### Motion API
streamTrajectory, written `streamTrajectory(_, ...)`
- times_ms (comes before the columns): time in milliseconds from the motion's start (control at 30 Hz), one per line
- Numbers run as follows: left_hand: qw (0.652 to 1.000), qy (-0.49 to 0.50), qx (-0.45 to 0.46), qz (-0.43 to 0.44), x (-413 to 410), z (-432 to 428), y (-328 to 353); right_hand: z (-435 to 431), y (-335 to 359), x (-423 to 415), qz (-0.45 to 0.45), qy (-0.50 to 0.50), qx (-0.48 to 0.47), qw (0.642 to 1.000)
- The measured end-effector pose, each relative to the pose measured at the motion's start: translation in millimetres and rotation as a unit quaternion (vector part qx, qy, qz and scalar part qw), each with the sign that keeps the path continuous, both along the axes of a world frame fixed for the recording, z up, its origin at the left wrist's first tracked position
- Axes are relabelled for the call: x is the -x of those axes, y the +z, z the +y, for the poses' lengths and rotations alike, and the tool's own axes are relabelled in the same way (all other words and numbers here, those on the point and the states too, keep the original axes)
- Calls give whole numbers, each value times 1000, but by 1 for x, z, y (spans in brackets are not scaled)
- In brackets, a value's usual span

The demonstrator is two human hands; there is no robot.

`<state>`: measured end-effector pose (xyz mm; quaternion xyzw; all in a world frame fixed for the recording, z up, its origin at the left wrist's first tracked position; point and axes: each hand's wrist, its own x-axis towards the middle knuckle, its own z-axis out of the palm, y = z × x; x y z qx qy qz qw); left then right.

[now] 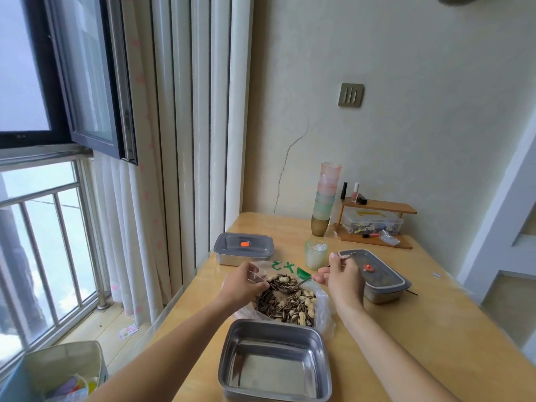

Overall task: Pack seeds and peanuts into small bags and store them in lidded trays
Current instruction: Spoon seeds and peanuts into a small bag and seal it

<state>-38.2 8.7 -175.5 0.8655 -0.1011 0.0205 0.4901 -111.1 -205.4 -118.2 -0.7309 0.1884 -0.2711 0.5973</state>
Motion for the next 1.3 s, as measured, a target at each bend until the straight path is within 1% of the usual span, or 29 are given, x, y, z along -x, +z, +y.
streamTrajectory(100, 1000, 5, -6, 4, -1, -2, -2, 3, -1, 4, 9, 18, 65, 998)
streamTrajectory(267, 1000, 17, -21, 10, 1, -6, 0, 0, 1, 8, 22, 20, 104, 994)
streamTrajectory(500, 997, 16, -72, -15, 3, -12, 1, -17, 19, 9, 4, 0, 142, 990)
streamTrajectory(633, 998, 7, -65, -21, 3, -18, 0, -23, 30, 6, -7, -1, 134, 991)
streamTrajectory(767, 998, -31, -63, -8, 3, -22, -3, -22, 35, 4, -14, 22, 139, 990)
streamTrajectory(900, 997, -42, -67, -10, 4, -25, -3, -14, 37, 7, -25, 58, 168, 984)
streamTrajectory(1033, 998, -33, -55, -17, 4, -26, -2, -3, 44, 14, -73, 92, 261, 958)
streamTrajectory(1167, 999, -20, -31, -24, 5, -26, 2, 4, 44, 20, -135, 164, 360, 909)
streamTrajectory(1233, 1000, -9, -12, -24, 4, -25, 2, 6, 44, 23, -163, 187, 390, 887)
streamTrajectory(1300, 1000, 2, 1, -20, 4, -24, 3, 8, 47, 26, -182, 190, 401, 878)
